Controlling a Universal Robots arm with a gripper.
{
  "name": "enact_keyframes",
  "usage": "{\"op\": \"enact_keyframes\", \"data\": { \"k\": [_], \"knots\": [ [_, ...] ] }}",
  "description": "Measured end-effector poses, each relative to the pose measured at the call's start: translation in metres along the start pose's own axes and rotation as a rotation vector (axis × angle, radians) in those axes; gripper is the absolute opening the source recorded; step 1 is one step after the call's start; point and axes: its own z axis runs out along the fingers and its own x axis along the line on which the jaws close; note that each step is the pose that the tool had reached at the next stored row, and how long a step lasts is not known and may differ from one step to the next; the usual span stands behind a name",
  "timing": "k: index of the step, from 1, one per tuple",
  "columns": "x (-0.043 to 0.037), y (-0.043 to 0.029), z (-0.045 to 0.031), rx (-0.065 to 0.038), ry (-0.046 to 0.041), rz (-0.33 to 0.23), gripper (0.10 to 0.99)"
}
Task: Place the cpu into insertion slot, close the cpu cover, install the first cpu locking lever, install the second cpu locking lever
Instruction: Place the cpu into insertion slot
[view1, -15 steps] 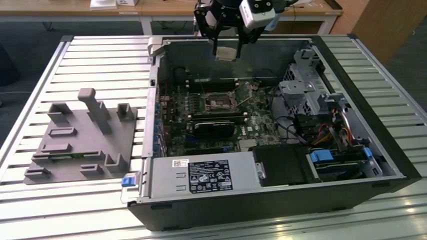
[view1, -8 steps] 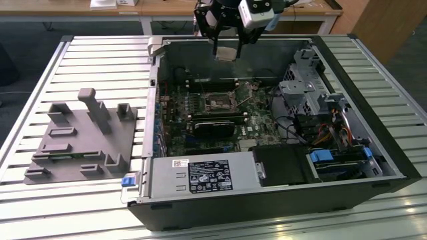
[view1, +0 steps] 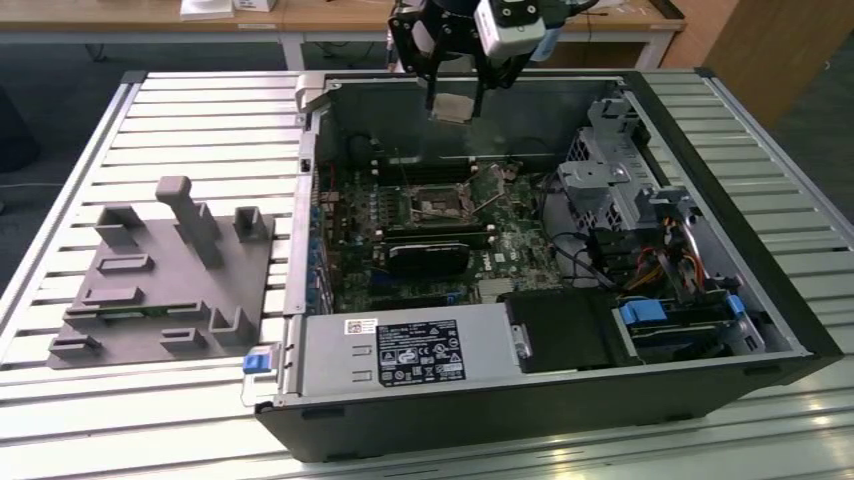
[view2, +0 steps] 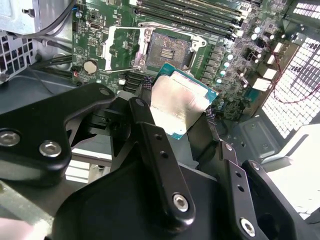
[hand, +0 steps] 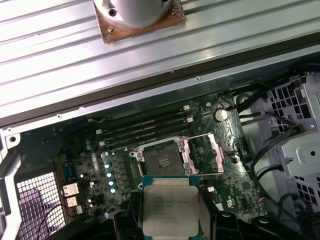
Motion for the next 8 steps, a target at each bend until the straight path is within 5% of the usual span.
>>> {"op": "enact_keyframes", "data": {
  "k": [8],
  "knots": [
    [0.0000,0.0000,0.0002,-0.001,-0.0039,0.043,0.537]
  ]
}}
